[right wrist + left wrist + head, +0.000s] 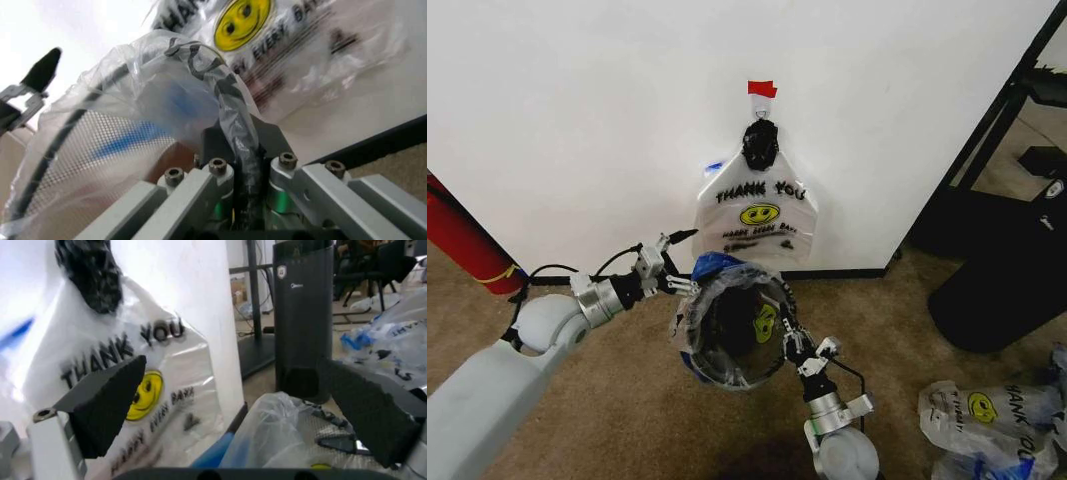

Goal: Pick up the garbage bag from the wall and place it over the trash bin.

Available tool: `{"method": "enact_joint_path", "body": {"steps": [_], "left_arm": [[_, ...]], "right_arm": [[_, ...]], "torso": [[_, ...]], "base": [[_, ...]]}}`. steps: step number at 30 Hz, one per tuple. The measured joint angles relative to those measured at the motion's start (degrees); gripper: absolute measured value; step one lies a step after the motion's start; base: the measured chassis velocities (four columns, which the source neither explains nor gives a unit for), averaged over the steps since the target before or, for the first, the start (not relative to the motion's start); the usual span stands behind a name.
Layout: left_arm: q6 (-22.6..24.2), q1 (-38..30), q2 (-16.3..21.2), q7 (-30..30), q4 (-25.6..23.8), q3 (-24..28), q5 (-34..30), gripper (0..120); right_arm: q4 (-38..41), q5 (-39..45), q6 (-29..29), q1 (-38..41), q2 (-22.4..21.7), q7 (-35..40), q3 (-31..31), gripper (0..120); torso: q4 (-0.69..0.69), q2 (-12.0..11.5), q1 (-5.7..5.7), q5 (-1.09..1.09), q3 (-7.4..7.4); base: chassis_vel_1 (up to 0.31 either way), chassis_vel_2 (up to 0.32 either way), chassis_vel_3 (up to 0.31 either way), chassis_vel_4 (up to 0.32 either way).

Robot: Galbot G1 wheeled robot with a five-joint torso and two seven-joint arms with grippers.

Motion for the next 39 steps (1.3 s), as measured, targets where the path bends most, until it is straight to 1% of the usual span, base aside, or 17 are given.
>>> {"method": "enact_joint_path", "body": {"steps": [8, 11, 12, 13, 14, 15, 16, 17, 18, 19, 22, 25, 30, 33, 34, 36, 39], "left_arm": [[-0.1, -0.7, -1.4, -0.8, 2.6, 0.3, 0.2, 100], [-1.0, 1.0, -2.9, -10.9, -0.1, -0.3, 2.0, 100], [-0.7, 2.6, -4.4, -18.8, -3.4, -0.3, 4.0, 100], [-0.5, 3.3, -5.1, -21.5, -5.0, -0.2, 4.6, 100], [-0.1, 6.5, -7.5, -27.9, -10.6, -0.2, 5.9, 100], [-0.1, 6.5, -7.5, -27.9, -10.6, -0.2, 5.9, 100], [-0.1, 10.3, -9.5, -30.1, -13.9, -0.3, 7.0, 100], [-1.0, 14.9, -11.7, -30.7, -16.8, -0.3, 9.7, 100], [-3.3, 18.6, -13.3, -29.4, -18.2, -0.6, 13.4, 100], [-4.8, 20.2, -14.0, -28.4, -18.3, -0.8, 15.6, 100], [-7.1, 22.0, -14.8, -26.8, -18.1, -1.4, 18.6, 100], [-7.8, 23.3, -15.3, -26.5, -17.7, -1.7, 19.4, 100], [-8.4, 24.0, -16.1, -26.3, -16.8, -1.6, 20.7, 100], [-8.5, 24.2, -16.7, -26.1, -16.4, -1.4, 21.4, 100], [-8.5, 24.2, -16.7, -26.1, -16.4, -1.4, 21.4, 100], [-8.6, 24.5, -17.0, -26.1, -16.2, -1.3, 21.7, 100], [-8.8, 25.0, -17.2, -26.0, -16.1, -1.3, 22.0, 100]], "right_arm": [[0.4, 0.1, -0.2, 0.3, 0.0, 0.0, -0.2, 1], [1.3, 0.2, -1.6, 0.4, 0.0, 6.3, -0.3, 1], [1.8, 0.3, -2.6, 0.3, 0.1, 9.6, -0.4, 1], [2.0, 0.5, -3.0, 0.2, 0.3, 11.4, -0.4, 1], [2.6, 1.2, -4.9, 0.4, 0.6, 16.7, -0.5, 1], [2.6, 1.2, -4.9, 0.4, 0.6, 16.7, -0.5, 1], [3.4, 2.2, -6.7, 0.9, 0.7, 20.4, -0.6, 1], [4.9, 3.6, -10.3, 1.8, 0.7, 26.2, -0.5, 1], [6.1, 5.3, -13.4, 2.9, 0.6, 30.7, -0.4, 1], [6.5, 6.0, -15.0, 3.8, 0.6, 33.0, -0.2, 1], [6.7, 6.8, -17.3, 5.0, 0.7, 35.7, 0.2, 1], [7.4, 6.9, -21.9, 5.9, 1.0, 39.3, 0.6, 1], [7.2, 3.6, -24.3, 7.5, 1.5, 41.4, 0.5, 1], [6.8, 1.6, -26.2, 8.4, 1.5, 42.2, 0.2, 14], [6.8, 1.6, -26.2, 8.4, 1.5, 42.2, 0.2, 14], [6.5, 1.1, -26.4, 8.6, 1.5, 42.1, 0.2, 20], [6.7, 1.0, -26.3, 8.5, 1.3, 41.7, 0.3, 33]], "torso": [[0.0, 0.0, 0.0, -0.02, 0.0], [0.02, 0.0, 0.0, 0.0, 0.0], [0.02, 0.0, 0.0, 0.0, 0.0], [0.01, 0.0, 0.0, -0.01, 0.01], [-0.04, 0.0, 0.0, 0.02, 0.0], [-0.04, 0.0, 0.0, 0.02, 0.0], [-0.02, 0.0, 0.0, 0.04, -0.01], [0.01, 0.0, -0.01, -0.04, 0.0], [0.05, 0.0, -0.01, 0.03, -0.01], [0.03, 0.0, -0.01, -0.01, -0.01], [0.0, 0.0, -0.01, 0.01, -0.01], [0.01, 0.0, -0.01, 0.0, 0.0], [0.0, 0.0, -0.01, 0.0, 0.0], [0.0, 0.0, 0.0, 0.0, 0.0], [0.0, 0.0, 0.0, 0.0, 0.0], [0.0, 0.0, 0.0, -0.01, 0.0], [0.0, 0.0, 0.0, -0.01, 0.0]], "base": [[0.0, 0.0, 0.0, 0.0], [0.0, 0.0, 0.0, 0.0], [0.0, 0.0, 0.0, 0.0], [0.0, 0.0, 0.0, 0.0], [0.0, 0.0, 0.0, 0.0], [0.0, 0.0, 0.0, 0.0], [0.0, 0.0, 0.0, 0.0], [0.0, 0.0, 0.0, 0.0], [0.0, 0.0, 0.0, 0.0], [0.0, 0.0, 0.0, 0.0], [0.0, 0.0, 0.0, 0.0], [0.0, 0.0, 0.0, 0.0], [0.0, 0.0, 0.0, 0.0], [0.0, 0.0, 0.0, 0.0], [0.0, 0.0, 0.0, 0.0], [0.0, 0.0, 0.0, 0.0], [0.0, 0.0, 0.0, 0.0]]}}
